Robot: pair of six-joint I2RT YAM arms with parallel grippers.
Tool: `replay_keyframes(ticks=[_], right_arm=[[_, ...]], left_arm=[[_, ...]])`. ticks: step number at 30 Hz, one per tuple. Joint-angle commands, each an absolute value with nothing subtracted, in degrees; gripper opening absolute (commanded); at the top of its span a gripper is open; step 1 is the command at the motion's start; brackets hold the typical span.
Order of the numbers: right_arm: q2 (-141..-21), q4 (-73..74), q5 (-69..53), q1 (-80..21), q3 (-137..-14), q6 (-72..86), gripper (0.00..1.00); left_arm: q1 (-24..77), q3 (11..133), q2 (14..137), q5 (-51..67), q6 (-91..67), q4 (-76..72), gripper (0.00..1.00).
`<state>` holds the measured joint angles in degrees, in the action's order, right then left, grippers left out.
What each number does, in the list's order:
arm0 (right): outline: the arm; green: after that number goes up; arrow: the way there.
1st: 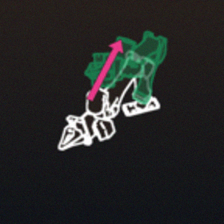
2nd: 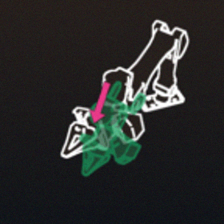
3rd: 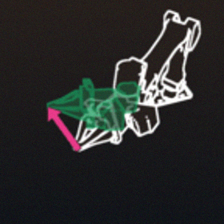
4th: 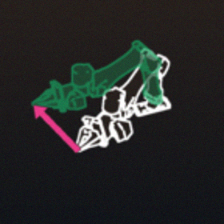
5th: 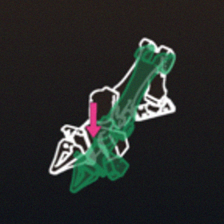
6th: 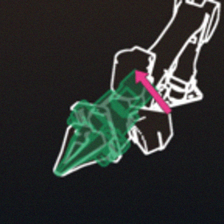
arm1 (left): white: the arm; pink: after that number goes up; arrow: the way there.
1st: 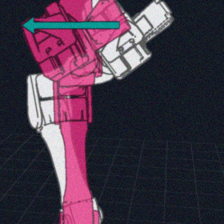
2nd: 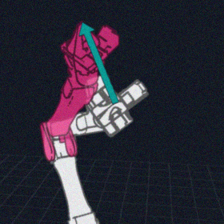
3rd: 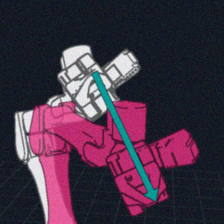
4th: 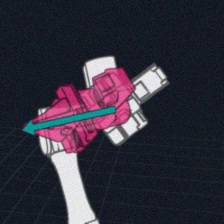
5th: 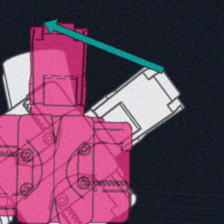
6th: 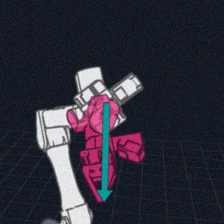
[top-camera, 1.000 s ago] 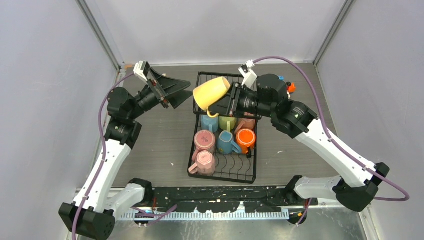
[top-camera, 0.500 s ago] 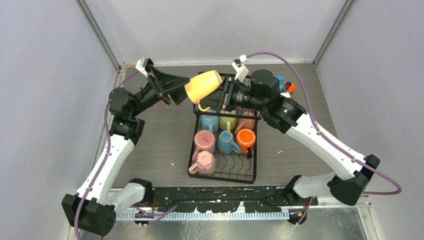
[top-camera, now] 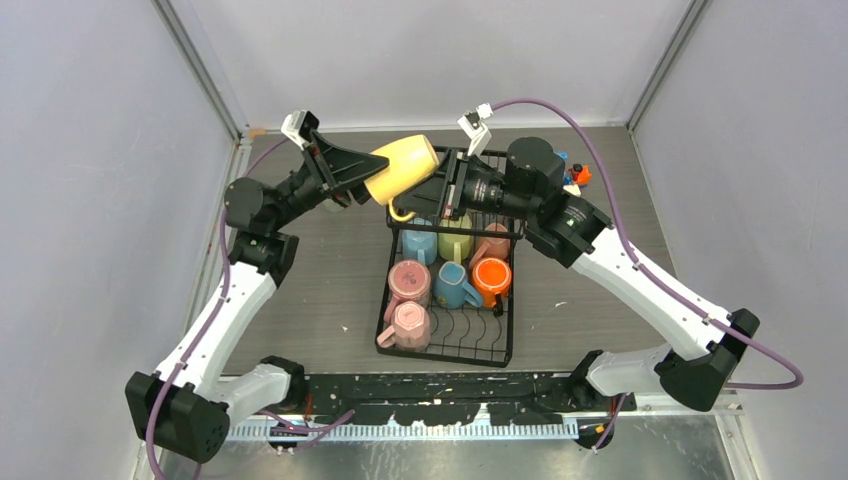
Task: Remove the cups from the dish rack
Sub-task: Place the cup at the center of the board.
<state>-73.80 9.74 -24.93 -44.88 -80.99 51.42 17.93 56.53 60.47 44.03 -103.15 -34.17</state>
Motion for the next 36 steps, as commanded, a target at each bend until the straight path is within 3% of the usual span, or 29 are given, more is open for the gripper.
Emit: replay_keyframes(ticks=[1, 4, 7, 9, 11, 13, 14, 16, 24, 31, 36], right_arm=[[-73.5, 1.0, -26.9, -44.8, -81.4, 51.4, 0.01], [-73.3, 0.9, -26.6, -44.8, -80.9, 51.4, 0.01], [-73.1, 1.3, -26.1, -44.8, -80.6, 51.0, 0.01], [-73.0, 2.2, -25.4, -44.8, -80.6, 50.6, 0.03], [-72.9, 3.8, -24.3, -44.8, -80.7, 49.9, 0.21], [-72.7, 5.4, -23.2, -44.8, -80.8, 49.2, 0.61], [-72.5, 6.2, -22.8, -44.8, -80.8, 49.0, 0.77], [-72.1, 7.7, -21.6, -44.8, -80.9, 48.3, 0.98], [-68.0, 15.6, -15.1, -44.8, -80.3, 45.1, 1.0], [-61.4, 25.3, -5.8, -44.8, -79.4, 41.0, 1.0], [-57.9, 30.4, -1.1, -44.8, -79.2, 39.0, 1.0]], left_arm=[[19.5, 58.6, 61.0, 43.2, -104.1, -39.7, 0.39], [19.8, 58.6, 61.0, 42.6, -104.2, -40.4, 0.26], [19.8, 58.2, 60.7, 41.6, -104.0, -40.7, 0.01], [19.8, 58.0, 60.6, 41.0, -103.6, -40.7, 0.0], [19.8, 57.8, 60.4, 40.3, -102.7, -40.6, 0.0], [19.8, 57.4, 60.2, 39.5, -102.1, -40.5, 0.0], [19.8, 57.5, 60.2, 39.1, -101.8, -40.4, 0.0], [19.8, 57.8, 60.1, 38.4, -100.8, -39.6, 0.0], [19.7, 62.7, 58.6, 35.7, -90.0, -27.6, 0.0], [19.5, 74.6, 58.0, 29.7, -66.7, -1.5, 0.0], [19.5, 84.2, 59.9, 18.6, -48.9, 21.3, 0.0]])
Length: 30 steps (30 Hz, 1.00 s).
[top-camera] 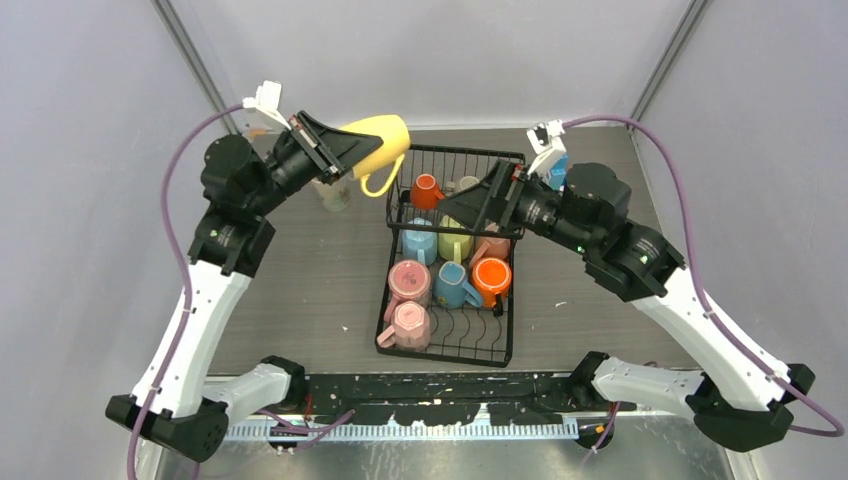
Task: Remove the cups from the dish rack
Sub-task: Place the cup at the center of the board.
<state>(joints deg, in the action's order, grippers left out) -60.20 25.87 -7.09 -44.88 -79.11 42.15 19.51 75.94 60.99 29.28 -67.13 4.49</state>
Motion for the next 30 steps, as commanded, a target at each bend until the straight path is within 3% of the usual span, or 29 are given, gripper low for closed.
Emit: replay_keyframes(ticks=[1, 7, 18, 30], right_arm=[[-57.3, 31.2, -0.4, -44.8, -79.2, 38.6, 1.0], [-54.6, 36.3, 5.2, -44.8, -79.9, 36.1, 1.0], [-53.2, 39.8, 6.8, -44.7, -79.4, 34.3, 1.0], [-52.5, 41.5, 5.7, -44.8, -78.5, 34.1, 1.0]], left_arm=[[19.5, 86.0, 60.4, 15.9, -45.6, 24.8, 0.0], [19.4, 91.1, 62.1, 1.4, -31.1, 37.4, 0.0], [18.3, 94.9, 67.5, -17.2, -18.9, 47.9, 0.0], [9.2, 100.0, 84.6, -17.5, -17.4, 49.7, 0.0]])
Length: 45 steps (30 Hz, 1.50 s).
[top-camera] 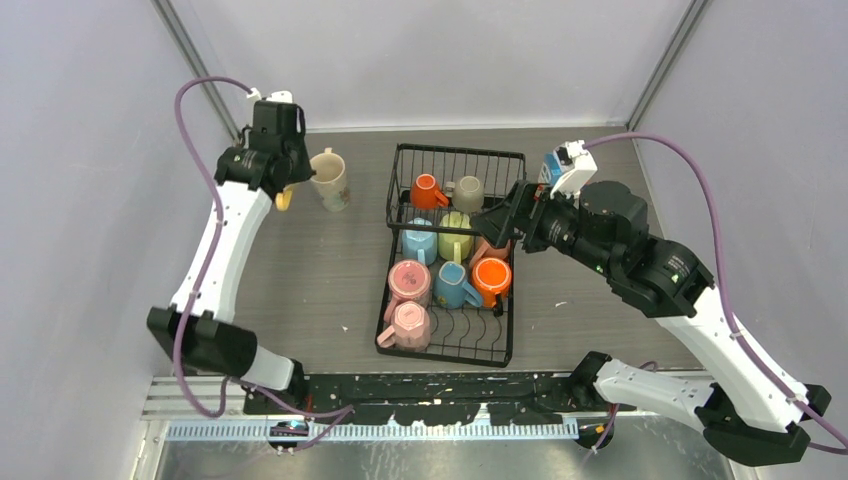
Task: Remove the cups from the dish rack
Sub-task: Place the cup at the center of the board.
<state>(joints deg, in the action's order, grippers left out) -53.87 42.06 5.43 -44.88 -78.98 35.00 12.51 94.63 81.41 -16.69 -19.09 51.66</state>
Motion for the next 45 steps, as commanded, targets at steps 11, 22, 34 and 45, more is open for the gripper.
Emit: replay_keyframes(ticks=[11, 22, 34, 45], right_arm=[[-51.3, 43.1, 5.3, -44.8, -77.7, 34.4, 1.0], [-49.7, 43.5, 4.7, -44.8, -76.1, 34.2, 1.0], [-49.5, 43.4, 4.1, -44.8, -74.4, 34.1, 1.0], [-50.1, 42.7, 2.7, -44.8, -73.5, 34.4, 1.0]], left_arm=[[4.3, 103.0, 97.5, -13.9, -18.5, 49.9, 0.0], [2.6, 102.3, 104.6, -14.3, -20.7, 48.1, 0.0], [0.9, 100.7, 109.2, -12.8, -22.6, 46.7, 0.0], [0.4, 98.9, 112.0, -12.7, -24.0, 45.2, 0.0]])
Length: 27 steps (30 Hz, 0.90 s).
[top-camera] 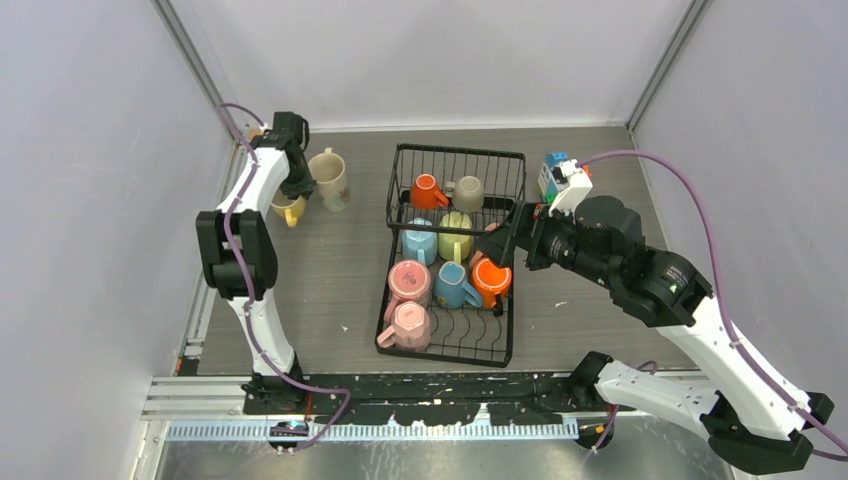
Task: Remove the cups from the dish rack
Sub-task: Place the cup at the center of the board.
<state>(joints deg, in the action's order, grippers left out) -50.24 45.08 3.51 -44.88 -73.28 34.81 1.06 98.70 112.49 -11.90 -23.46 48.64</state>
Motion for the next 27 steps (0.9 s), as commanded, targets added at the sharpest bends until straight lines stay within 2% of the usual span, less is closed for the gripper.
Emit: replay_keyframes(ticks=[1, 22, 27], right_arm=[[-50.4, 42.7, 2.5, -44.8, -73.6, 34.4, 1.0], [-51.4, 41.4, 0.8, -44.7, -72.3, 35.4, 1.0], [-51.8, 41.2, 0.8, -44.8, -72.2, 35.5, 1.0]], left_arm=[[0.3, 98.7, 112.2, -12.7, -24.1, 45.0, 0.0], [0.3, 95.9, 115.0, -11.0, -24.9, 43.4, 0.0], [-1.5, 95.7, 115.4, -10.3, -24.7, 43.3, 0.03]])
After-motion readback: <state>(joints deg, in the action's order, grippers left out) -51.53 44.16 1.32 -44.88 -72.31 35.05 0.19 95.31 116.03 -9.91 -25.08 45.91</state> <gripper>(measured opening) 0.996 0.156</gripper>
